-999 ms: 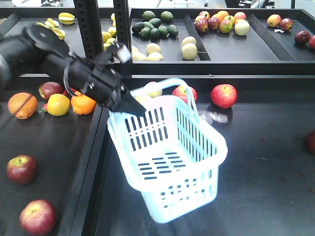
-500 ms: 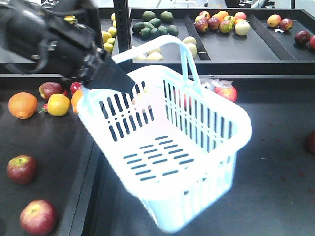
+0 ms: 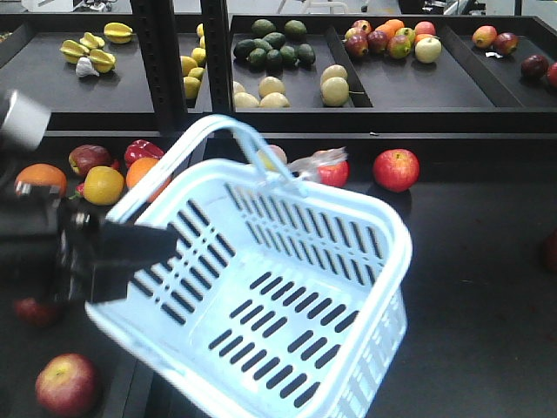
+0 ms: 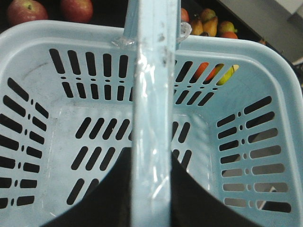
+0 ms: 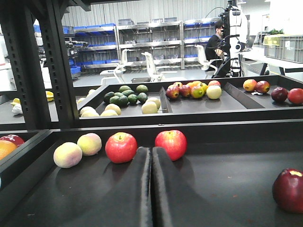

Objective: Pick three apples into basket with both arms
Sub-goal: 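Lift the basket by its handle with the left gripper toward the robot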

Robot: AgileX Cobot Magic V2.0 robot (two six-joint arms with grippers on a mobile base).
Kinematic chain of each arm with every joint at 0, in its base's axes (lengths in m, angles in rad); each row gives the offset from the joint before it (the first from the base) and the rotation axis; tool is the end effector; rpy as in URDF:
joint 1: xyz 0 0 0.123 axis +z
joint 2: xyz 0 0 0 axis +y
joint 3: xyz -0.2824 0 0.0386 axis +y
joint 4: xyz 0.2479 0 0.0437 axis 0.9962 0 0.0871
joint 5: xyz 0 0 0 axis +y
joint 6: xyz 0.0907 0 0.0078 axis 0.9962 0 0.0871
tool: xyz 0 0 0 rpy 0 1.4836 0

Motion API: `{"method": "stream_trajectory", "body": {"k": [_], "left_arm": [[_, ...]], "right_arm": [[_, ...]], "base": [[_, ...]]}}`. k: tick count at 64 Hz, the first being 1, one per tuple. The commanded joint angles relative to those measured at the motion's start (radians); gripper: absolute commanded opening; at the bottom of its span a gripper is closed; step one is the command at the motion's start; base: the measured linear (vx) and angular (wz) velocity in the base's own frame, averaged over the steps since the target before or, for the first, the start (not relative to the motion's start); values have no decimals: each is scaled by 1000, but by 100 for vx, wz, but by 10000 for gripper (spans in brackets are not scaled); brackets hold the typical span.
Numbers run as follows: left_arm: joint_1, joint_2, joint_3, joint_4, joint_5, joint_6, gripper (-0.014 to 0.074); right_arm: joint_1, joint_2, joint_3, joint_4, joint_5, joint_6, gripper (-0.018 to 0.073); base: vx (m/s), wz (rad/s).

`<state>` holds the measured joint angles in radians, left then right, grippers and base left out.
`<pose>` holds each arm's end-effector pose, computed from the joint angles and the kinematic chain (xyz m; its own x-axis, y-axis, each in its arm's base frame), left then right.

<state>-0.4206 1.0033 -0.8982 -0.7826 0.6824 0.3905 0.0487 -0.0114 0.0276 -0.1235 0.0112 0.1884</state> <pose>0.1676 -0.1194 0.3573 -0.6414 0.0282 -0.7667 0.5647 0.6939 -0.4468 0.0566 0.0026 0.2034 0.0566 0.0677 -0.9961 -0.0511 0.9966 0.0648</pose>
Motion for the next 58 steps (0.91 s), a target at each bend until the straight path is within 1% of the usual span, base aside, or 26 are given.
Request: {"method": "stream_trajectory", "body": {"k": [1,10,15,32,43,58], "left_arm": [[-6,-85,112,-123,-202,-8,-8],[-6,-156,237,-177,-340,31,-8],[-6,-187,262,-192,-364,51,-8],[-6,-266,260,-194,-355,134,-8],[-6,-303,260,-193,-315,134,-8],[-5,-304,260,-193,-268,134,-8]], "right_arm": [[2,-12,7,-7,-74,-5,-5],[2,-12,7,-7,-74,-5,-5],[2,-12,7,-7,-74,-5,-5],[2,-12,7,-7,-74,-5,-5],[2,-12,7,-7,-74,-5,-5],[2,-12,7,-7,-74,-5,-5]], "base": [[0,0],[0,0],[0,0],[0,0],[0,0],[0,0]]}}
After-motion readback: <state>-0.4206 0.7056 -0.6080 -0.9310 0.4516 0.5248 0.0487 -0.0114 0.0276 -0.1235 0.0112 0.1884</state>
